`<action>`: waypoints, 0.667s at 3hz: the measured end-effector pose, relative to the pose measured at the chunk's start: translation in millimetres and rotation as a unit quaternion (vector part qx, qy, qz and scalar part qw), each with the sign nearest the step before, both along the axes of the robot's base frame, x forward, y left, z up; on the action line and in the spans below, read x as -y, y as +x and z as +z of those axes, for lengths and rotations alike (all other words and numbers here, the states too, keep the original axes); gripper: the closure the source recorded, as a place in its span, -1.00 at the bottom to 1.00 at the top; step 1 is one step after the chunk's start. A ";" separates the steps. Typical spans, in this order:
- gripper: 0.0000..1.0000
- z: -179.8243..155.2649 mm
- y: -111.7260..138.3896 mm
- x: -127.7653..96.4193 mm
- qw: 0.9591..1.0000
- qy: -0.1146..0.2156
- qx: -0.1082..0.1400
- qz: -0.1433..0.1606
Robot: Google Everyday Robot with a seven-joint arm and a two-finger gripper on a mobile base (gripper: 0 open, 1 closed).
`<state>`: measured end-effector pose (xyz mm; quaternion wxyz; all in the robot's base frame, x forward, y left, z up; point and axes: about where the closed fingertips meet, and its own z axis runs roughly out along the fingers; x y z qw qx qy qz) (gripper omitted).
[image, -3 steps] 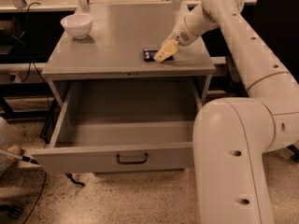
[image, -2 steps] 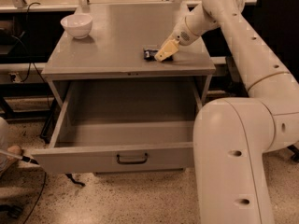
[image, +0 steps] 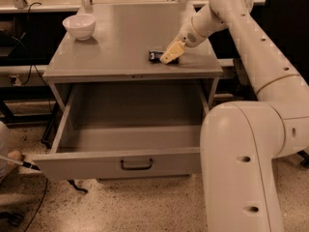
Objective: Place rxbar blueberry into top drawer
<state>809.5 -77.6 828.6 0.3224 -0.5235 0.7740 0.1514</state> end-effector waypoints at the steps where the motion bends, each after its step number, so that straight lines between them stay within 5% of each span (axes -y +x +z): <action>1: 1.00 37.5 -19.8 9.3 1.000 0.008 0.018 -0.005; 2: 1.00 99.5 -71.4 23.2 0.998 0.030 0.051 -0.027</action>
Offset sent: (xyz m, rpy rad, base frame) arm -0.1456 -0.0331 0.1358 0.0789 -0.1510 -0.1088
